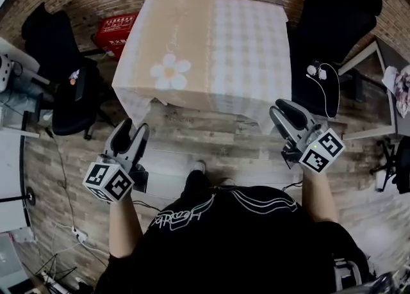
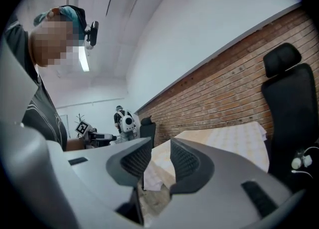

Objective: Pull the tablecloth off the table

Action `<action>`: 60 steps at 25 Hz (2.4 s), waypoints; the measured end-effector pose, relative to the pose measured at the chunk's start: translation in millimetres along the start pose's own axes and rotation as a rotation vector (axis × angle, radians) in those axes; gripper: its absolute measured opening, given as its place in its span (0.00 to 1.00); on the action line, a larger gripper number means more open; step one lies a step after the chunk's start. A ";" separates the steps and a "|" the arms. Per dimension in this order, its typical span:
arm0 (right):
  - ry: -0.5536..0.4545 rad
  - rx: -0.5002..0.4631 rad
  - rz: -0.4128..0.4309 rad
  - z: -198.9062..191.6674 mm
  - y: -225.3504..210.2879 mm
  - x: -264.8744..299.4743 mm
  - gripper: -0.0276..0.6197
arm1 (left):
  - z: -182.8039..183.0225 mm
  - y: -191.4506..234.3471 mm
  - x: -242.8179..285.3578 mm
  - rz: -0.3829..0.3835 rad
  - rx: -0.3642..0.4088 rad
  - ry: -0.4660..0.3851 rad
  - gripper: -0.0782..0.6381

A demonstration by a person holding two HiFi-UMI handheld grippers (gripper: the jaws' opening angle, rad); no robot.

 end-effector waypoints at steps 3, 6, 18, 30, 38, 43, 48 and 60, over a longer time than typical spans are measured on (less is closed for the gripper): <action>0.009 -0.003 -0.079 -3.6 -1.5 11.7 0.23 | 15.7 31.1 12.7 -0.034 -0.009 0.029 0.42; 0.018 0.010 -0.154 -9.4 -1.4 21.7 0.27 | 28.3 61.9 25.8 -0.044 0.039 0.061 0.46; 0.220 0.027 -0.445 -73.3 -32.7 34.4 0.34 | 28.9 208.0 66.4 0.087 0.170 0.197 0.50; 0.484 0.080 -0.662 -183.1 -96.6 0.4 0.36 | -28.8 321.1 110.7 0.292 0.289 0.310 0.51; 0.589 0.081 -0.761 -243.9 -113.5 -6.1 0.39 | -49.7 408.1 133.4 0.400 0.295 0.375 0.51; 0.665 0.077 -0.767 -271.5 -126.6 -10.0 0.41 | -66.6 429.0 141.8 0.421 0.326 0.426 0.51; 0.697 0.092 -0.774 -286.5 -141.6 -8.7 0.42 | -77.8 439.6 153.9 0.413 0.301 0.440 0.51; 0.694 0.102 -0.824 -300.5 -157.0 -1.9 0.28 | -70.0 456.8 170.4 0.436 0.279 0.383 0.45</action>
Point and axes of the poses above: the fingertips, and each gripper's own axes: x forward along the fingers, y to its left, z out of its top, the point moved 6 cm from there along -x, backward along the fingers, and after that the axes turned 12 degrees about -x, right-handed, at the moved point
